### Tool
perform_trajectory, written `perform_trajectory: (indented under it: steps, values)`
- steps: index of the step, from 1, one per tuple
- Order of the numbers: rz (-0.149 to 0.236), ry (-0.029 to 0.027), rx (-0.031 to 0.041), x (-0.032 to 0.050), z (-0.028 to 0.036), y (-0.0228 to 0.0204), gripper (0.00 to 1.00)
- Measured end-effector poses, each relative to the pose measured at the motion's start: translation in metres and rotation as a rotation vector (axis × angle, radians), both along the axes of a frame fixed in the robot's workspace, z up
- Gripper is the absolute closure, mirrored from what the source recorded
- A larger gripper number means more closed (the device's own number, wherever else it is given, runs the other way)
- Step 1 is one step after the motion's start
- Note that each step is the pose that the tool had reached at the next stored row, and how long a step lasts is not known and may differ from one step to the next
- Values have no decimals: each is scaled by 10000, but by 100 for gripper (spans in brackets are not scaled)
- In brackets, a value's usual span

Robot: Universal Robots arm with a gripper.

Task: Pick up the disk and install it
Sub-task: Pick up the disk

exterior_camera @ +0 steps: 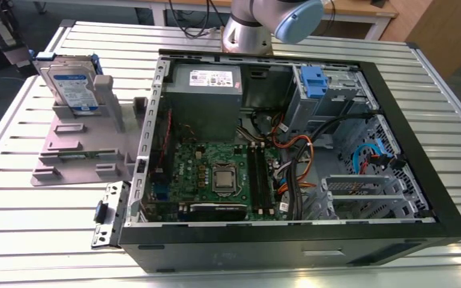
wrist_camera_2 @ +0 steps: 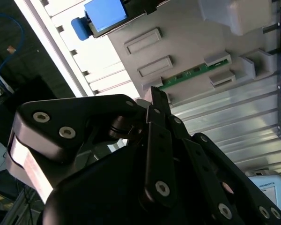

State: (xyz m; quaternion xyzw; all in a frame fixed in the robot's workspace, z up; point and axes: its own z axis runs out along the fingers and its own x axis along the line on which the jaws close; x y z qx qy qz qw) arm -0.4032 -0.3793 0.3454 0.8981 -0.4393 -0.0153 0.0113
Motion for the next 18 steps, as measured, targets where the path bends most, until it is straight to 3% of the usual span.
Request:
perform_trajectory:
  steps: [18]
  values:
    - [-3272,-2,1,1,-21,-1,90]
